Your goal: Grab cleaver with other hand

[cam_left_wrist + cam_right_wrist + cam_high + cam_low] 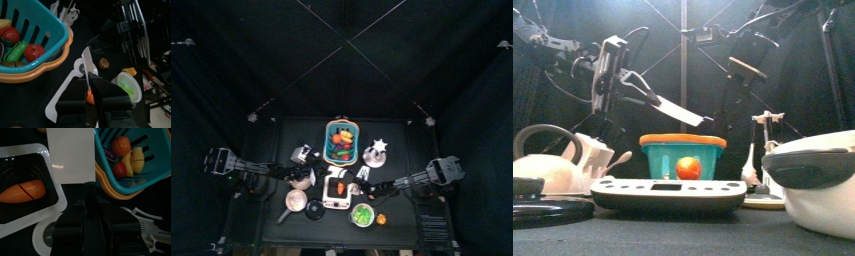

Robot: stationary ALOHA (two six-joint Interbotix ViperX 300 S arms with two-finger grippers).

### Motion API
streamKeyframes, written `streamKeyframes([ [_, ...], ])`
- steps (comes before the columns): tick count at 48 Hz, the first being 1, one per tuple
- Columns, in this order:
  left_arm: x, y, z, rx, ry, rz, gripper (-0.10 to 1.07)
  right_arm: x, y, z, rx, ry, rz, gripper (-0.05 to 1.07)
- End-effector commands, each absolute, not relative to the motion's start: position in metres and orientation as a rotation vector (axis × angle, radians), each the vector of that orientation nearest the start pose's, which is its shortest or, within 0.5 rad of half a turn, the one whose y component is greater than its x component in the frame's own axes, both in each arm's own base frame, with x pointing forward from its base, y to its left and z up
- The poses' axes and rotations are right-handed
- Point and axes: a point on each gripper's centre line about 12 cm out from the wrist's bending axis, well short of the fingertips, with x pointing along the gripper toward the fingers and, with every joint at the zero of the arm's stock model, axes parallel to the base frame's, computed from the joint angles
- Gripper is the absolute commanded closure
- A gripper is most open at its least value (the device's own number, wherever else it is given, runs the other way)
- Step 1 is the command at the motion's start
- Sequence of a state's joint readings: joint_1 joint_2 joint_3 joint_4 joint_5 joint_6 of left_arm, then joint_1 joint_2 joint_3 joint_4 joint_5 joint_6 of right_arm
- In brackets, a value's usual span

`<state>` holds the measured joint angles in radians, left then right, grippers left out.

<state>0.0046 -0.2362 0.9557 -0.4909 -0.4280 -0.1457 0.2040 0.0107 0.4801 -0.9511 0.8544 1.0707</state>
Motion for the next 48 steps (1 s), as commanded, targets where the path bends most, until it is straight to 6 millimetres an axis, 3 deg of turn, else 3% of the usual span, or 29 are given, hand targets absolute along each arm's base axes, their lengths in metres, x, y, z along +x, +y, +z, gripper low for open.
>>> streamKeyframes([
  [1, 0.324, 0.027, 0.200, -0.552, 0.249, 0.298, 0.68, 0.384, 0.007, 0.214, -0.114, 0.854, -0.526, 0.52],
  [8, 0.322, 0.027, 0.196, -0.551, 0.260, 0.301, 0.68, 0.382, 0.008, 0.214, -0.055, 0.851, -0.496, 0.48],
  [27, 0.320, 0.026, 0.194, -0.520, 0.268, 0.284, 0.68, 0.372, 0.007, 0.227, -0.005, 0.802, -0.458, 0.19],
  [39, 0.319, 0.023, 0.192, -0.468, 0.279, 0.255, 0.69, 0.366, 0.005, 0.225, 0.009, 0.776, -0.410, 0.19],
  [48, 0.317, 0.016, 0.190, -0.337, 0.291, 0.173, 0.69, 0.357, -0.003, 0.229, 0.113, 0.679, -0.307, 0.19],
])
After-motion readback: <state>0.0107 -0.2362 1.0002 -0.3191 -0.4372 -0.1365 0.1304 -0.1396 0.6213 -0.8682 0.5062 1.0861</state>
